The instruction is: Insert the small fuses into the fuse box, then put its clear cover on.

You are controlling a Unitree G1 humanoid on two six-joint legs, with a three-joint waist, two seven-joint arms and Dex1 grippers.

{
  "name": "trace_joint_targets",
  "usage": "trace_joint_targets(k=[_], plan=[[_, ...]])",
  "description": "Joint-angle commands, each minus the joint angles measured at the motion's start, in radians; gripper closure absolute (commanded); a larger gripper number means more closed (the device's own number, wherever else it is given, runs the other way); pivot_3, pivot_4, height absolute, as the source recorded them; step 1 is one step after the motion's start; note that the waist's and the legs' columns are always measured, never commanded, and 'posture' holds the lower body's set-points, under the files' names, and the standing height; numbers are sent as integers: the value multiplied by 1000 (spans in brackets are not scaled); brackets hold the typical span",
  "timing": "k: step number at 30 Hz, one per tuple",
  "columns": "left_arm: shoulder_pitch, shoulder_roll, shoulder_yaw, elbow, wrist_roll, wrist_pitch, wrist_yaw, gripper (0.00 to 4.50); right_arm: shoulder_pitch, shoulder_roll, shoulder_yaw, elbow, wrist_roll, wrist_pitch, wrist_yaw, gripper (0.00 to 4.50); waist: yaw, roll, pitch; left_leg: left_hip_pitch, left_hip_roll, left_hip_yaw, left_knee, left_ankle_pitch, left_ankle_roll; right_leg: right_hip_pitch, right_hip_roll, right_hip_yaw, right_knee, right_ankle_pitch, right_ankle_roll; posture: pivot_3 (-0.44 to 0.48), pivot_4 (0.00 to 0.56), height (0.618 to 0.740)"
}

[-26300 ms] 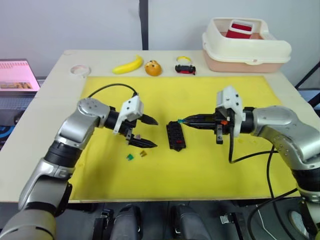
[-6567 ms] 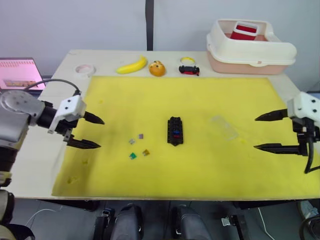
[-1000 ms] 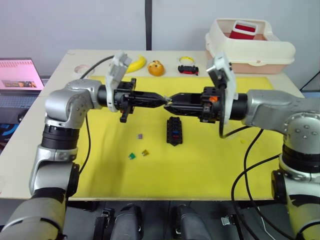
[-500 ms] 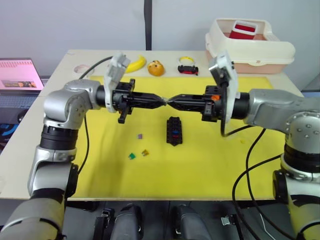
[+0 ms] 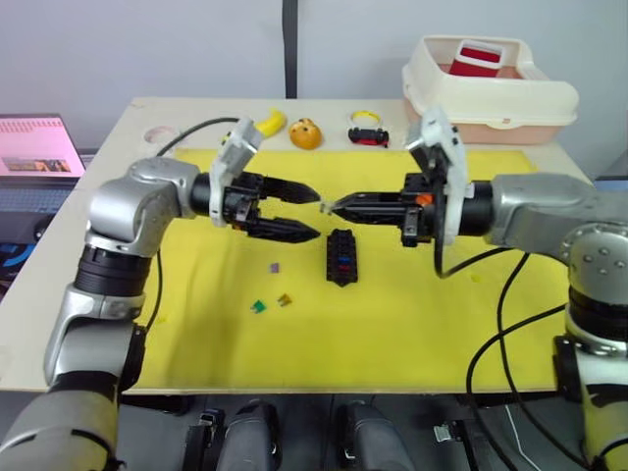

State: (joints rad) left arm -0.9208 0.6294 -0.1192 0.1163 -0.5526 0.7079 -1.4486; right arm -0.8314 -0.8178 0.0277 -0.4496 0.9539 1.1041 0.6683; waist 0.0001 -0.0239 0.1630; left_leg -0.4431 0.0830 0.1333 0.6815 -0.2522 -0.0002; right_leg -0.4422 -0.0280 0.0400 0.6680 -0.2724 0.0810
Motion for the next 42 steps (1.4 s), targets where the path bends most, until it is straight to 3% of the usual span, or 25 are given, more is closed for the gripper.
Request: trace_joint_targets(k=[1, 7, 19, 42], plan=[[3, 38, -20, 13, 50, -79, -42, 32, 21, -66, 68, 17, -171, -171, 133, 4500, -1, 0, 0, 0, 0, 0, 0, 0, 0, 0, 0, 0, 0, 0, 0, 0, 150, 739], [34, 50, -80, 85, 182, -259, -47, 32, 43, -91, 172, 179, -418, -463, 320, 4500, -4, 0, 0, 0, 0, 1, 0, 0, 0, 0, 0, 0, -1, 0, 0, 0, 150, 739], [75, -14, -144, 157, 328, -412, 6, 32, -4, 66, 250, 527, -633, -796, 544, 4500, -11, 0, 0, 0, 0, 1, 0, 0, 0, -1, 1, 0, 0, 0, 1, 0, 150, 739], [125, -47, -148, 112, 369, -424, 72, 32, 34, 153, 242, 700, -742, -936, 647, 4500, -12, 0, 0, 0, 0, 1, 0, 0, -1, 0, 0, 0, 1, 0, 1, 0, 150, 739]])
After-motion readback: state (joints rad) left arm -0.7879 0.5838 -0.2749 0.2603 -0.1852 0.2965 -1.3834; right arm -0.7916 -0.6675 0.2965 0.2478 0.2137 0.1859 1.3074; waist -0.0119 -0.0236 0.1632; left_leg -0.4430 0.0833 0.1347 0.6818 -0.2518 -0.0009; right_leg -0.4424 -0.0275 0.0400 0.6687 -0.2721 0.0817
